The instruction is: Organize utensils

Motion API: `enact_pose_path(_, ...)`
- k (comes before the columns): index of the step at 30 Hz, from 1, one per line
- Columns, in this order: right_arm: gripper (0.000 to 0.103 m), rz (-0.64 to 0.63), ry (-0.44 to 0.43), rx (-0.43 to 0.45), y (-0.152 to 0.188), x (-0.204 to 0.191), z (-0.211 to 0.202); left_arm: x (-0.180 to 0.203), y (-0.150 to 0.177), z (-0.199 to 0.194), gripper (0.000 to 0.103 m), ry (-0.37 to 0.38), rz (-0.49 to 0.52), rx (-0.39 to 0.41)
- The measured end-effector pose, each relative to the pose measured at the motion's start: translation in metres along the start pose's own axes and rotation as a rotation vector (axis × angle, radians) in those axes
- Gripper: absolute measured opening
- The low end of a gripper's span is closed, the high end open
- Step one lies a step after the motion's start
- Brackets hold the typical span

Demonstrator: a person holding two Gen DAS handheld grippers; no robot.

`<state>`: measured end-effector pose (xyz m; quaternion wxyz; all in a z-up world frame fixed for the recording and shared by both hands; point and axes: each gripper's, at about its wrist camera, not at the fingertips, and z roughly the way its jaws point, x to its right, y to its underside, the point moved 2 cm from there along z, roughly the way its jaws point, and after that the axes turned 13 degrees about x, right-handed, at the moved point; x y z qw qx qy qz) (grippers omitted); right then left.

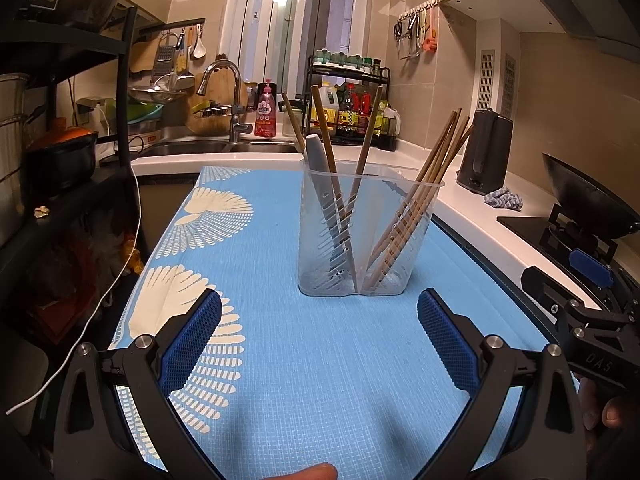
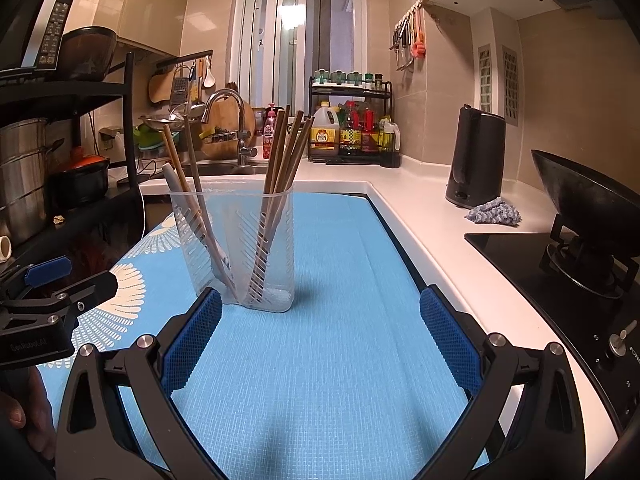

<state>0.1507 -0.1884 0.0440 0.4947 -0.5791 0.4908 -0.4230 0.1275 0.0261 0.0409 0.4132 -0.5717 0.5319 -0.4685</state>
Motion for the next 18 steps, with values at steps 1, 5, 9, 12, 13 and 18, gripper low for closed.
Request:
enact_pose_path(1, 0.098, 0.000, 0.001, 0.000, 0.0000, 0.0001, -0.0002, -0.0002, -0.0001, -0.0002, 0.095, -0.002, 0.000, 0.000)
enact_pose_path(5, 0.098, 0.001, 0.005, 0.002, -0.0004, 0.0004, -0.0006, -0.0018, -0.0006, -0.0019, 0.095, -0.005, -0.002, 0.010)
enact_pose_path(9, 0.098, 0.000, 0.005, 0.001, 0.0002, -0.0001, -0.0005, -0.0019, 0.0006, -0.0032, 0.095, 0.006, 0.005, 0.014)
enact_pose_path(12, 0.098, -0.001, 0.004, 0.001, 0.0009, 0.0000, -0.0003, -0.0017, 0.0000, -0.0044, 0.095, -0.002, 0.012, 0.019)
enact_pose_path(13, 0.098, -0.002, 0.003, 0.000, 0.0009, -0.0001, -0.0003, -0.0025, -0.0004, -0.0040, 0.095, -0.004, 0.010, 0.017)
enact_pose_path(18, 0.098, -0.004, 0.002, -0.002, 0.0023, -0.0006, 0.0001, -0.0052, 0.0000, -0.0029, 0.095, -0.005, -0.004, 0.007)
